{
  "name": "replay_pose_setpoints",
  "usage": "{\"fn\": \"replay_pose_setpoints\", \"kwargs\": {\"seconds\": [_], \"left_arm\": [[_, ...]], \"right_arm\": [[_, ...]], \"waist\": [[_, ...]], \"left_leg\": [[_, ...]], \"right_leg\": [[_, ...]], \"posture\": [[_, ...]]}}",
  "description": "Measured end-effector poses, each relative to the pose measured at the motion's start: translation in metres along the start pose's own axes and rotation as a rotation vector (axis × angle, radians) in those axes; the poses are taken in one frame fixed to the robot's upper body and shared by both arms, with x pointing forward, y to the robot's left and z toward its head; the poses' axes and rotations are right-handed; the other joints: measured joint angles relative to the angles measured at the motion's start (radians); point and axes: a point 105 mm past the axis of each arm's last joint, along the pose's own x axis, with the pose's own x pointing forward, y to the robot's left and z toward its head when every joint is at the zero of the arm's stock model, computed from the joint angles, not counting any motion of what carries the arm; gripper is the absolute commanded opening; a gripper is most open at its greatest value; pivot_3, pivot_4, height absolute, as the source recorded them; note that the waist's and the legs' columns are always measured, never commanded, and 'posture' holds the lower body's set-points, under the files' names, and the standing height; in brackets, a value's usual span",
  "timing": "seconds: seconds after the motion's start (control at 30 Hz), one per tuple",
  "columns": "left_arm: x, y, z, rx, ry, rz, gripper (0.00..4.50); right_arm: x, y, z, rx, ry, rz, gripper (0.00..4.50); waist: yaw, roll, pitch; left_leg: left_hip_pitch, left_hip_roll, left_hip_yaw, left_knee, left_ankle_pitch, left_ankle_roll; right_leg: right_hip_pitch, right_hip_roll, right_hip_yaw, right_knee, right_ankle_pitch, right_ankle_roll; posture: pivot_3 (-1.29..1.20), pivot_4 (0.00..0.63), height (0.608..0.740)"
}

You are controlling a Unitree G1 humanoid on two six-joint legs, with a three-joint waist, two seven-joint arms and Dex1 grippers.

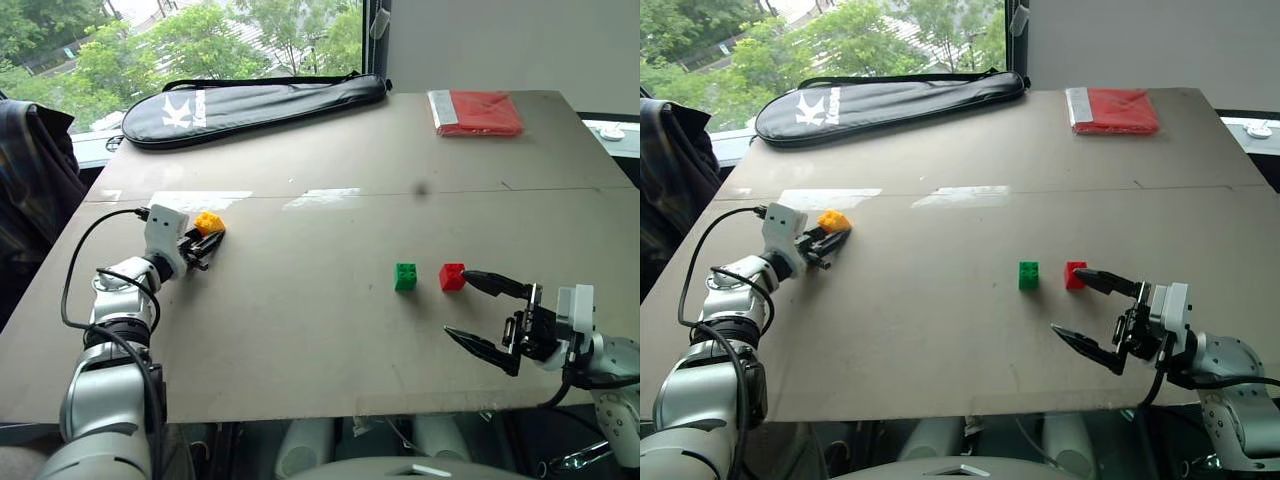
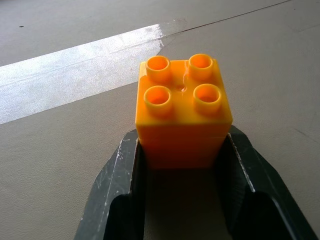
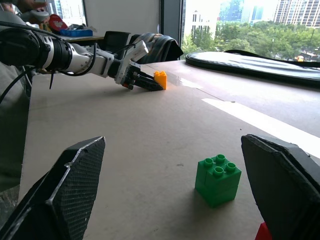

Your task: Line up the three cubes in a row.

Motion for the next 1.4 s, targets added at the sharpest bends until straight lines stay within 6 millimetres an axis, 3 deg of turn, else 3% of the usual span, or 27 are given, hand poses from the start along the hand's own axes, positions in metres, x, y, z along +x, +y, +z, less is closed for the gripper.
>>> {"fn": "replay_pose_setpoints", "kwargs": {"seconds": [0.3,0.37,0.5,0.6,0.83,1.1,1.4], "left_arm": [[0.001,-0.01,0.005,0.056,-0.017,-0.099,1.25],[0.005,-0.028,0.008,0.064,-0.043,-0.213,1.25],[0.016,-0.119,0.022,0.142,-0.112,-0.714,1.25],[0.012,-0.165,0.026,0.216,-0.116,-0.953,1.25],[0.012,-0.213,0.031,0.349,-0.089,-1.189,1.25],[0.019,-0.222,0.033,0.413,-0.085,-1.214,1.25],[0.033,-0.228,0.035,0.502,-0.133,-1.129,1.25]], "right_arm": [[-0.002,0.003,-0.001,0.021,-0.001,-0.003,4.5],[-0.003,0.004,-0.001,0.024,-0.003,-0.003,4.5],[-0.005,0.006,-0.004,0.034,0.004,-0.003,4.5],[-0.007,0.008,-0.005,0.033,0.007,-0.005,4.5],[-0.011,0.015,-0.01,0.035,0.019,-0.049,4.5],[-0.011,0.02,-0.01,0.015,0.01,-0.1,4.5],[-0.011,0.02,-0.009,0.0,0.012,-0.113,4.5]], "waist": [[0.002,0.0,0.0],[0.004,0.0,0.0],[0.005,-0.001,0.0],[-0.002,-0.002,0.001],[-0.008,-0.004,0.002],[0.0,-0.004,0.002],[0.001,-0.004,0.001]], "left_leg": [[-0.001,-0.001,0.001,0.0,0.0,0.0],[-0.001,-0.002,0.001,0.0,0.0,0.0],[-0.004,-0.003,0.001,0.001,0.0,0.0],[-0.004,-0.003,0.0,0.001,0.0,0.001],[-0.004,0.0,0.001,0.0,0.0,0.001],[-0.004,0.0,0.001,0.001,0.0,0.001],[-0.001,0.0,0.0,0.002,0.0,0.001]], "right_leg": [[0.0,-0.001,0.001,0.0,0.0,0.0],[0.0,-0.001,0.001,-0.001,0.0,0.0],[0.0,-0.002,0.001,-0.002,0.002,-0.004],[-0.001,-0.002,0.001,-0.002,0.002,-0.004],[-0.002,0.002,0.001,-0.002,0.0,0.0],[-0.001,0.002,0.002,-0.002,0.0,0.0],[0.001,0.002,0.002,-0.002,-0.001,-0.001]], "posture": [[0.0,0.15,0.701],[0.0,0.15,0.701],[0.0,0.15,0.701],[0.0,0.15,0.701],[0.0,0.15,0.701],[0.0,0.15,0.701],[0.0,0.15,0.701]]}}
